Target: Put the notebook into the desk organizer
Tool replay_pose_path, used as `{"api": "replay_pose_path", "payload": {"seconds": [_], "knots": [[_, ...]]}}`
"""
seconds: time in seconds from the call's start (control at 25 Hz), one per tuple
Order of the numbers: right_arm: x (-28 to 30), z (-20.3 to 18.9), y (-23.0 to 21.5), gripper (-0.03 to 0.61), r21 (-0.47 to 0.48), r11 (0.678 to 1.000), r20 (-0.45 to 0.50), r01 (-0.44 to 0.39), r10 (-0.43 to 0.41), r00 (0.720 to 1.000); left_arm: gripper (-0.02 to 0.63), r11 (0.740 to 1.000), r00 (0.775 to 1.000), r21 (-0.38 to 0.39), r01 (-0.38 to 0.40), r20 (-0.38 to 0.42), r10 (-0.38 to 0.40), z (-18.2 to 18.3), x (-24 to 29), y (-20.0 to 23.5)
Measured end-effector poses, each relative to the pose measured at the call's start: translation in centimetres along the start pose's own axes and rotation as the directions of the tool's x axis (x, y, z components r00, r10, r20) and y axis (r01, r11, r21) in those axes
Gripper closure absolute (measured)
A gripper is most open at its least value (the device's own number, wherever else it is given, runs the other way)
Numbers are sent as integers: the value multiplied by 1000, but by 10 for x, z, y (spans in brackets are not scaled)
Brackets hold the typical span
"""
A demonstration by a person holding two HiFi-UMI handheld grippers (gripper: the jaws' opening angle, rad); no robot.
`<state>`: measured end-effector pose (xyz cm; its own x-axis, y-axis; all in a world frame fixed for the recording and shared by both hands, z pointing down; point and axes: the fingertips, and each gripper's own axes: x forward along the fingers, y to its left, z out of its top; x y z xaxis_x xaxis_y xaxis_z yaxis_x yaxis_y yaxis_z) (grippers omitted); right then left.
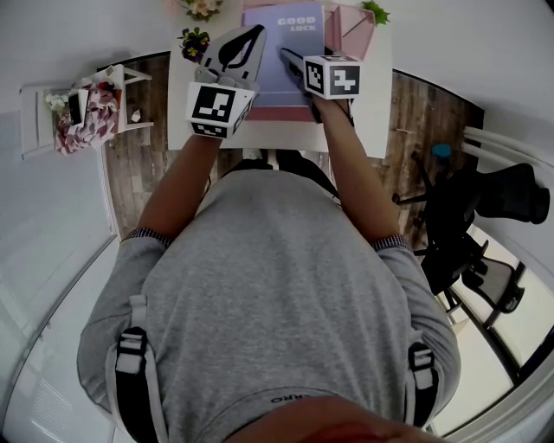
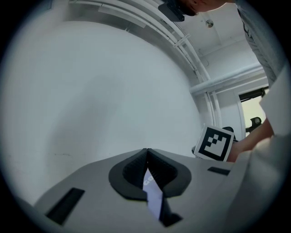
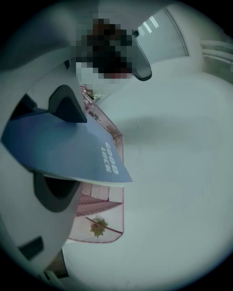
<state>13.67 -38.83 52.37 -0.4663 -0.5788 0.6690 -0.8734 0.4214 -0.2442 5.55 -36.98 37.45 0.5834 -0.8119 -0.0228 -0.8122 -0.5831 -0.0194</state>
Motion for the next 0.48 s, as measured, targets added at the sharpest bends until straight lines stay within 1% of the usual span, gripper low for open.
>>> {"api": "replay_pose_path", "payload": {"seconds": [0.12, 0.28, 0.4, 0.48], "knots": [[-4, 4, 0, 225, -37, 999, 17, 37, -36, 999, 594, 1000, 1000, -9, 9, -1, -9, -1, 2, -1], [2, 0, 2, 219, -70, 996, 34, 57, -55, 998, 595, 1000, 1000, -20, 17, -3, -17, -5, 2, -2], [-4, 4, 2, 198, -123, 985, 60, 117, -110, 992, 595, 999, 1000, -25, 27, -2, -27, -5, 3, -3], [-8, 7, 3, 195, -147, 978, 74, 146, -136, 988, 595, 999, 1000, -27, 31, 0, -31, -4, 3, -2]]}}
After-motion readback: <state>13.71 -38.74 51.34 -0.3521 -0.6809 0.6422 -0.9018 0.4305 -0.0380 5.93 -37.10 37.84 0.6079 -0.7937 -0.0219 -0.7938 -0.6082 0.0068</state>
